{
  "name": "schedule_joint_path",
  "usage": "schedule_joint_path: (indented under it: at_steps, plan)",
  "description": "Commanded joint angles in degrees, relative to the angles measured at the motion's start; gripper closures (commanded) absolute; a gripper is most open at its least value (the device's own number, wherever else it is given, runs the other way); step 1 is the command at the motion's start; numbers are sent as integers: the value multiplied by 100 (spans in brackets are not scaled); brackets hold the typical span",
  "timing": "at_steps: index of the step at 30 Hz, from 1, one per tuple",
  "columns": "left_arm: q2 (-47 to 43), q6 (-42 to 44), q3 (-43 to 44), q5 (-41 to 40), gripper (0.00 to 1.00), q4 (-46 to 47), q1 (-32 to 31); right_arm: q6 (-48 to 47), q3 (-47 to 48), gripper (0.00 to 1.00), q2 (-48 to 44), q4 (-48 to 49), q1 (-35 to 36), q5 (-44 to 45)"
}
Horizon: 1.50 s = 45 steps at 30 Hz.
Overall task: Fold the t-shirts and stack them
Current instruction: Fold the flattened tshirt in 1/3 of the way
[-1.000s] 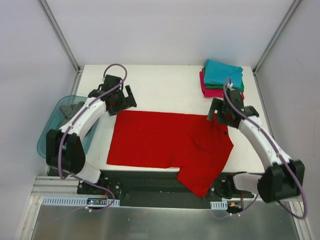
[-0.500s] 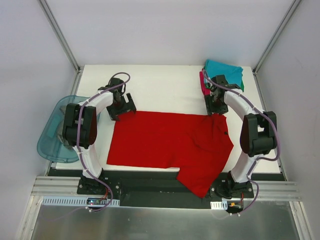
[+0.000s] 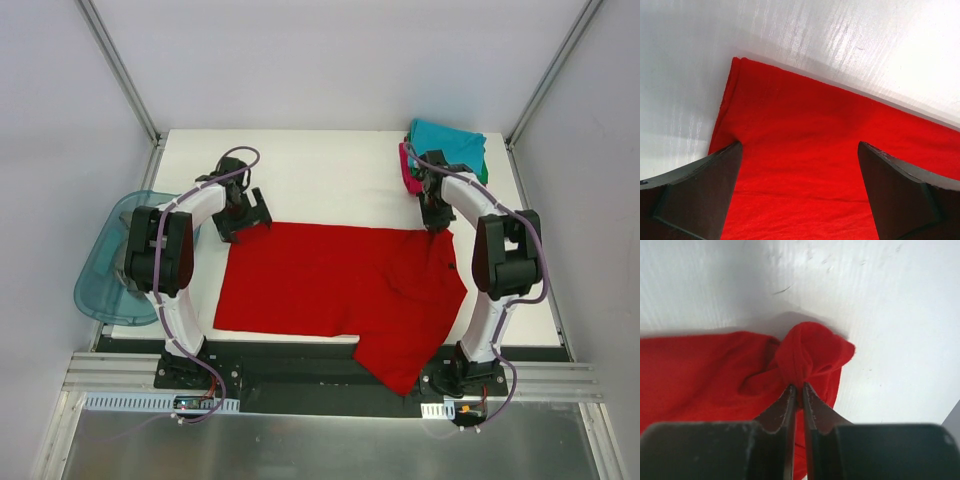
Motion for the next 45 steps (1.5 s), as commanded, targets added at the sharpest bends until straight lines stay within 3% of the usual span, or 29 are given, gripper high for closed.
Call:
schedule_joint_path:
  at_steps: [1, 4, 10, 14, 16, 19, 20, 21, 24, 27, 31, 37, 45]
  plan:
    - [150, 110, -250, -164, 1, -154, 156, 705, 241, 94, -333, 205, -199, 559]
    - [168, 101, -329, -181, 1, -172, 244, 986, -22, 98, -755, 645, -558, -230]
    - [142, 92, -373, -111, 1, -190, 279, 1346, -357, 95, -713, 1322, -1806, -4024]
    - [133, 74, -382, -120, 1, -190, 288, 2513, -1137, 91, -492, 2787, -2387, -5732]
    - [133, 83, -382, -102, 1, -190, 297, 2806, -1481, 91, -615, 3308, -2554, -5587]
    - [98, 83, -391, -120, 1, -233, 315, 2719, -1579, 86, -1018, 3135, -2677, -4797]
    - [72, 83, -399, -155, 1, -234, 315, 2640, -1553, 80, -1141, 2960, -2704, -4412]
    - [28, 83, -400, -164, 1, -242, 315, 2561, -1466, 66, -1273, 2653, -2722, -3886]
    - [-113, 92, -347, -103, 1, -277, 315, 2227, -1105, 40, -1581, 1835, -2722, -2688]
    - [-297, 92, -207, 38, 1, -286, 315, 1955, -1060, 31, -1924, 1465, -2687, -2535]
    - [-640, 39, -39, 231, 1, -295, 280, 1682, -1586, 27, -2713, 902, -2187, -2335]
    - [-1001, 57, -118, 346, 1, -295, 139, 2419, -3256, 31, -3840, 945, -1483, -1912]
    - [-562, 189, -136, 619, 1, -225, 60, 2499, -3610, 48, -3332, 1314, -1184, -1964]
